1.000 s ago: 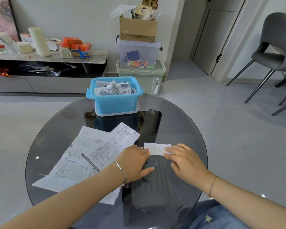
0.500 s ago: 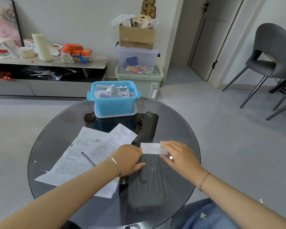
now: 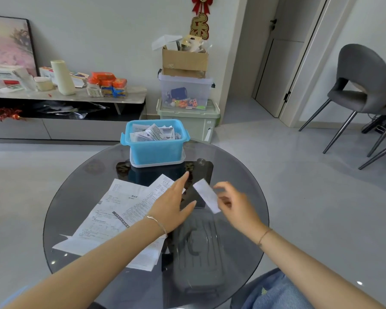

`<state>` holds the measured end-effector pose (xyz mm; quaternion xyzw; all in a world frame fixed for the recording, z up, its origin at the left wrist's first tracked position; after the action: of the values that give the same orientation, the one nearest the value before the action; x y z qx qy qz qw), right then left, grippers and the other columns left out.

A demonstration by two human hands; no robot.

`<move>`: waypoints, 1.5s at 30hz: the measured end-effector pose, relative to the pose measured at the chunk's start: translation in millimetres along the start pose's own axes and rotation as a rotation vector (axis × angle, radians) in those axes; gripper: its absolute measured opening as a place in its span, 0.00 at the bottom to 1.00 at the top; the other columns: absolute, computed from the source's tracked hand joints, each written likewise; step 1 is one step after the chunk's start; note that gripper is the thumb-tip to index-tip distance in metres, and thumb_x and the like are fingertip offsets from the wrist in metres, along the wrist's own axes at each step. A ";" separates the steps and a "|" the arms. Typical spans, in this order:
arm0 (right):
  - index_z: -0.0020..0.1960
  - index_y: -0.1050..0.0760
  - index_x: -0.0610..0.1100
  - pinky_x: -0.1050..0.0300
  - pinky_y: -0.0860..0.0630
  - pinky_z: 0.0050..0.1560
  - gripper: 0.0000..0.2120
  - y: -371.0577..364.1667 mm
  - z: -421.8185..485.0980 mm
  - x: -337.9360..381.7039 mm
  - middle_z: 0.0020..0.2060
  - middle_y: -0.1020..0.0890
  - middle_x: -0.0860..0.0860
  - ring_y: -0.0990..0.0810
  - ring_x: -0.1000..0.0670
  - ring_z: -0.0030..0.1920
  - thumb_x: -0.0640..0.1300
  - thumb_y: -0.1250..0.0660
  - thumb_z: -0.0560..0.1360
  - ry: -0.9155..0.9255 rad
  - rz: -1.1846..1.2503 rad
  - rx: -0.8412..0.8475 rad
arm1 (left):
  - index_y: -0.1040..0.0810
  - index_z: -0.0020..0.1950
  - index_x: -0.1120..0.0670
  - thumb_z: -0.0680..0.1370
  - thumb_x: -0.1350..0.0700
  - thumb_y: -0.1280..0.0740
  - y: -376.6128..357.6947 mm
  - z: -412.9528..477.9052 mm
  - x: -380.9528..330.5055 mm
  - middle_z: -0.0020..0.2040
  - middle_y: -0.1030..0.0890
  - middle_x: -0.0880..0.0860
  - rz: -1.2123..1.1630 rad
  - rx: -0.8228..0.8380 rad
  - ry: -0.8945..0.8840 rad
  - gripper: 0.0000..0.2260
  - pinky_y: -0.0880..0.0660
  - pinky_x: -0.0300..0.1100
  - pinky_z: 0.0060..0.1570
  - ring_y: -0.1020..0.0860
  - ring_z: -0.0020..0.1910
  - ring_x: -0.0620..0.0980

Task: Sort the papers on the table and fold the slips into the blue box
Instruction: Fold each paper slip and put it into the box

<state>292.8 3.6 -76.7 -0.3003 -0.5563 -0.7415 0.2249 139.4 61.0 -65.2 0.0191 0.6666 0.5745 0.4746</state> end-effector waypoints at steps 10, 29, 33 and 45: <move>0.56 0.27 0.41 0.58 0.20 0.42 0.09 5.6 -14.0 12.4 0.48 0.15 0.44 0.16 0.49 0.45 0.33 0.36 0.77 -0.176 0.669 0.057 | 0.18 0.55 0.58 0.75 0.58 0.29 -21.1 5.1 19.9 0.43 0.15 0.51 -0.974 -0.031 0.426 0.09 0.20 0.36 0.43 0.16 0.43 0.46; 0.45 0.20 0.37 0.61 0.21 0.40 0.06 9.3 -5.6 17.6 0.40 0.14 0.46 0.15 0.49 0.42 0.39 0.34 0.77 -0.214 0.776 -0.064 | 0.18 0.42 0.57 0.74 0.58 0.29 0.3 9.7 -6.4 0.41 0.14 0.54 -0.881 -0.171 0.109 0.03 0.21 0.37 0.45 0.16 0.43 0.48; 0.43 0.21 0.33 0.62 0.21 0.38 0.07 8.7 -2.4 15.9 0.38 0.15 0.45 0.15 0.50 0.41 0.38 0.33 0.76 -0.238 0.770 -0.098 | 0.20 0.41 0.57 0.74 0.57 0.29 -1.4 9.5 -8.8 0.40 0.15 0.53 -0.889 -0.198 0.132 0.04 0.23 0.33 0.43 0.17 0.40 0.44; 0.38 0.23 0.39 0.63 0.22 0.38 0.08 3.3 0.3 19.7 0.38 0.15 0.42 0.15 0.49 0.40 0.37 0.32 0.75 -0.235 0.725 -0.111 | 0.26 0.53 0.52 0.75 0.54 0.29 -3.1 10.3 1.9 0.43 0.15 0.52 -0.883 -0.269 0.235 0.10 0.22 0.39 0.49 0.16 0.43 0.47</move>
<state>280.9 3.0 -60.6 -0.5721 -0.3951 -0.6034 0.3905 146.7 68.7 -67.7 -0.3927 0.5800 0.3972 0.5929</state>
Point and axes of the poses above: each hand's wrist, its own z-axis towards the middle knuckle, its own y-axis out of the back of the hand, x = y × z, the point moved 9 cm from there along z, towards the middle knuckle
